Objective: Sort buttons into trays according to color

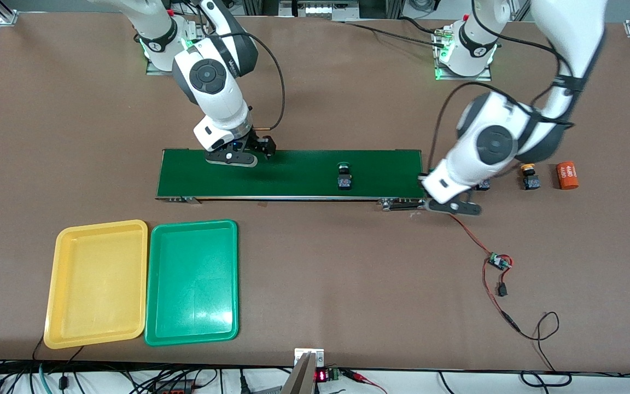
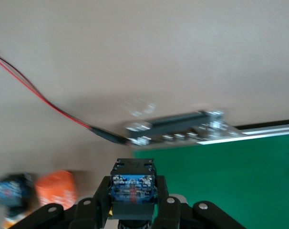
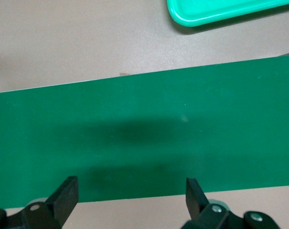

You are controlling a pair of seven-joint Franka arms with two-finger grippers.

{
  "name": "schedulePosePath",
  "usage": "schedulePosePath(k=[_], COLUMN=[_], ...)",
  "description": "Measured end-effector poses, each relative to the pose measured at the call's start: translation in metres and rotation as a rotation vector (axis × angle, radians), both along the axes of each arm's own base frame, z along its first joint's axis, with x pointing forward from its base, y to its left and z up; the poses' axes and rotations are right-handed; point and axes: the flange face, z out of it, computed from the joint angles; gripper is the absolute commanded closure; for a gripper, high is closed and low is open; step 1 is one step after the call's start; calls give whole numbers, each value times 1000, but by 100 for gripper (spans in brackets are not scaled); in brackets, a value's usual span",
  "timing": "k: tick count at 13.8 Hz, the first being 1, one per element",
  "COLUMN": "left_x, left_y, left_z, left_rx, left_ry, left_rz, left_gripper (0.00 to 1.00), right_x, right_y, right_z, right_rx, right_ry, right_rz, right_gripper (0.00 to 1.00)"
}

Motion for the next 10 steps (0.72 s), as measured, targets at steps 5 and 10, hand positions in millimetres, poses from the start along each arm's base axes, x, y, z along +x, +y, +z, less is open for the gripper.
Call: schedulePosePath(k=[5, 10], left_x=[-26, -21], left_y=[-42, -45], left_z=[-10, -28], left_rx=[-4, -82], left_ry=[32, 36], left_rz=[8, 68], left_gripper=[85, 85], right_x=[0, 0], right_y=[-1, -1], right_z=[0, -2], right_rx=[-38, -63], right_ry=[-24, -39], right_rz=[-3, 6], right_gripper=[0, 0])
